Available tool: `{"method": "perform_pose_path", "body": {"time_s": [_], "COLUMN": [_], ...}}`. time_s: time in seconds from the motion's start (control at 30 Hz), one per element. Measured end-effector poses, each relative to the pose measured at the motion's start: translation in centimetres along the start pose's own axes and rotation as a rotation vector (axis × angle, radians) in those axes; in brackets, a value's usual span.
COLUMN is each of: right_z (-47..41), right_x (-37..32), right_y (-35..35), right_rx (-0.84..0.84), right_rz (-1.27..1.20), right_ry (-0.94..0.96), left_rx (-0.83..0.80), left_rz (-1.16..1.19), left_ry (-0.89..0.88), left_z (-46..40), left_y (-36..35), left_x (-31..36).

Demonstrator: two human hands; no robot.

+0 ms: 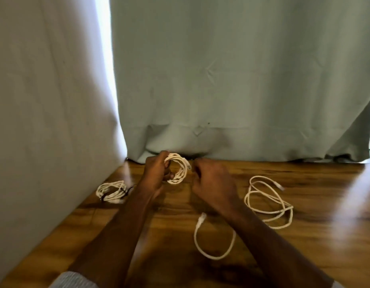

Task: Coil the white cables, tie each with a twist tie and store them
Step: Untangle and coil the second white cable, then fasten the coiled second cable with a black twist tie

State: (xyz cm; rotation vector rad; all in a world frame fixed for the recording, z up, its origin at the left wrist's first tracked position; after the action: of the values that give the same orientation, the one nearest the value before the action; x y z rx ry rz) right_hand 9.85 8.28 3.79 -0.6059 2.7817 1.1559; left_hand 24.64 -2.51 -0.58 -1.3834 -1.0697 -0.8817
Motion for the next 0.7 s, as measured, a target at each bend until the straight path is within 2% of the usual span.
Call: {"method": "perform_pose_path", "body": {"time_s": [0.1,0.2,0.43,0.57,0.7], "right_z": [1.7,3.3,1.5,-0.7,-2.8], "right_x": [-4.0,-6.3,-3.3,-4.2,-6.0], "right_y": [-3.9,-6.8,-10.6,-12.9,-16.1], "right_rx": [-0.168,-0.215,-0.355,-0.378,-0.409], "right_rz": [-0.098,-0.098,0.029,-0.071,-0.293], "right_ry": [-0.013,0.057,0.313,0.281,0.004], "left_rx": [0.105,0.184,0.297,0.343,0.361], "left_rz": [-0.002,-0.008,-0.010,-0.060,-0.070], "left_ry": [-0.025,-0.054,-0.074,-0.041,-0.038], "left_z": [0.3,0.5,0.4,-1.1,-2.2], "left_y": [5.3,9.3,14.6,16.5,17.4], "left_x": [1.5,2.6,2.8,1.8,1.6]}}
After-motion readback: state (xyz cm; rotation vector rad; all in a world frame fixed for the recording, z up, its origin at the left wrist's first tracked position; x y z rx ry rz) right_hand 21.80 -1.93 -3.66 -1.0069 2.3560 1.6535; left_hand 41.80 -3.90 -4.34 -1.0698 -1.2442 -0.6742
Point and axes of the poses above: each hand's wrist, its own z-axis away from the middle knuckle, its own y-axis out of the back of the hand, x = y × z, the point moved 9 cm from there along -z, towards the middle knuckle, and after that the axes turned 3 degrees about y, right-handed, at the moved point
